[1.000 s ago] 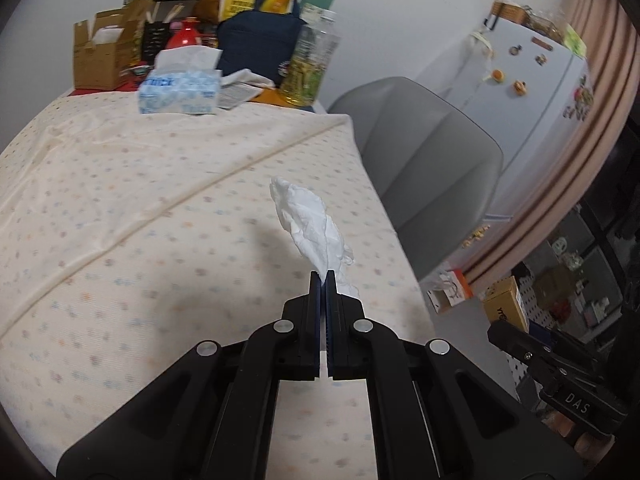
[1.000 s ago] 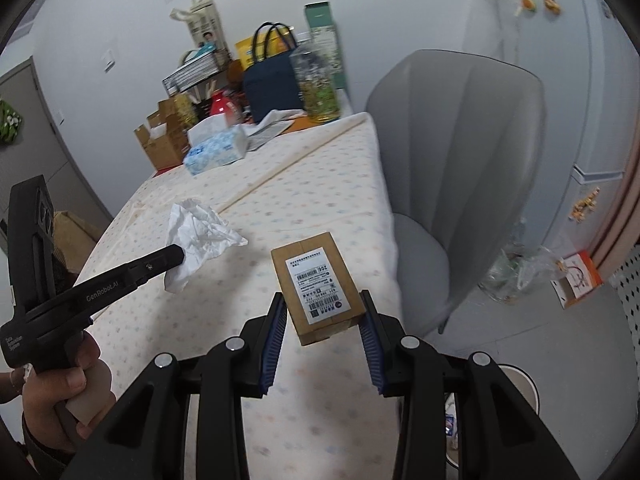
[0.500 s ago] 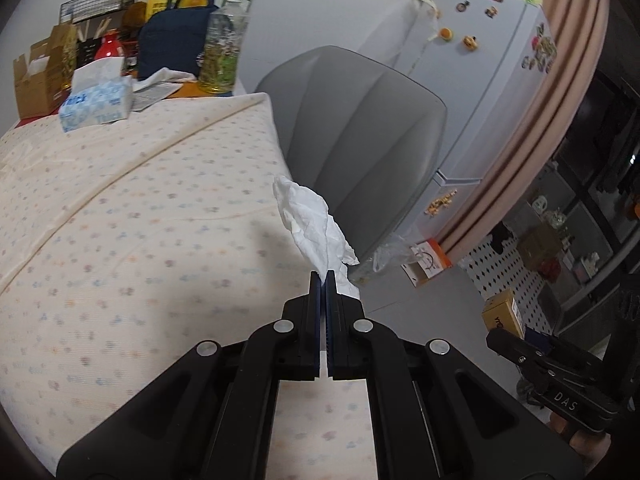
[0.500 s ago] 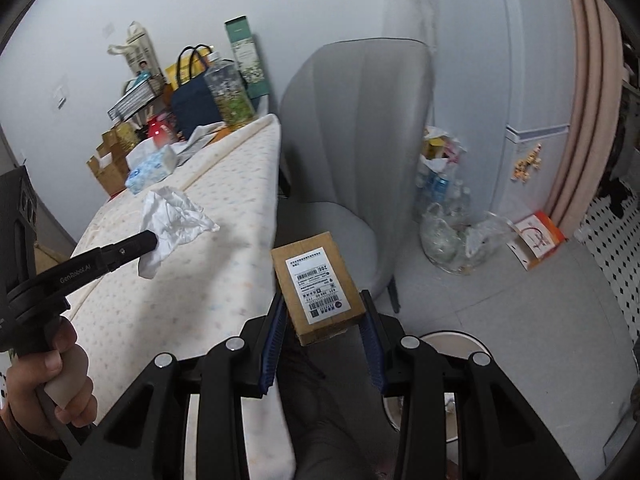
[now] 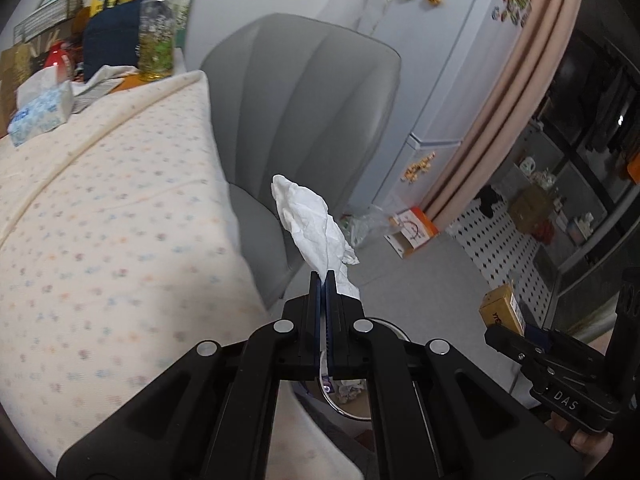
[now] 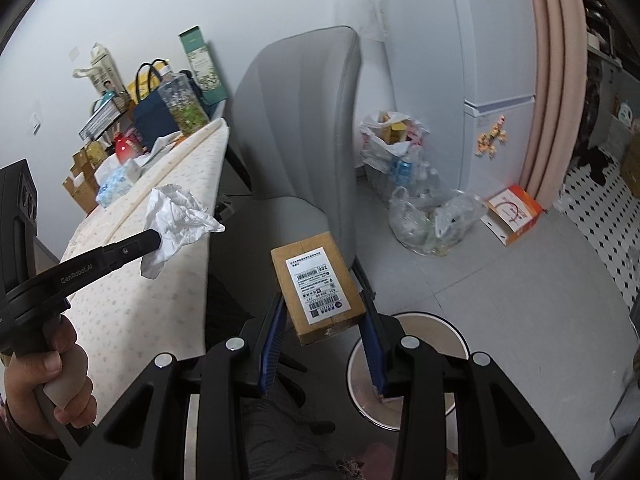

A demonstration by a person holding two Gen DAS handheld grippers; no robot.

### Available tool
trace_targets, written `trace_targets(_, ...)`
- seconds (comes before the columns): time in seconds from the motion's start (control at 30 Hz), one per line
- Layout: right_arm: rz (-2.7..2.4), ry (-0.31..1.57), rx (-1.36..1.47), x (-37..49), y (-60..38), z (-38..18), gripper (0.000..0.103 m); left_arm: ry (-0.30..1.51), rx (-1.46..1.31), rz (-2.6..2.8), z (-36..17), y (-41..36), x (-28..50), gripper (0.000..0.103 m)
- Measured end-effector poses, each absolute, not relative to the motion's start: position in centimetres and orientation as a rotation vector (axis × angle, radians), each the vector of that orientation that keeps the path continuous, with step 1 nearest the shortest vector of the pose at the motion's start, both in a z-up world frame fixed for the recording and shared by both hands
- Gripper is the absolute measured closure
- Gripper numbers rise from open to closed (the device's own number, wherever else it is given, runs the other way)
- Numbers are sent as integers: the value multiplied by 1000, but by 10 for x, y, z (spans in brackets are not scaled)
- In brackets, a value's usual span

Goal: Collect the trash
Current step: 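Carry the tissue and brown box over to the floor bin with both tools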

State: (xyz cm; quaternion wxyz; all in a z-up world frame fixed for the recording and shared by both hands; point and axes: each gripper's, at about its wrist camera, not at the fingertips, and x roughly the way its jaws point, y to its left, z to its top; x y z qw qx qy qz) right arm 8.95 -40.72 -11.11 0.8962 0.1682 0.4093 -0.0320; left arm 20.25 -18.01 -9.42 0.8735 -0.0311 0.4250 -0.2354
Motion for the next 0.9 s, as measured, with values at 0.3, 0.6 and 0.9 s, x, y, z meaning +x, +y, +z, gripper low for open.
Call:
trace_targets(0.3,-101,893,417,89,-441,-148,67,968,-30,-543,-124,-227,205,100)
trace_targets(0.6,-196,928,499,83,-485,-181,38,1030,21,-570,-145,-265,201,100)
trace_targets(0.9,-252,889,530,53,-519,-173,38,1093,98,-637,-172,-310,183,100)
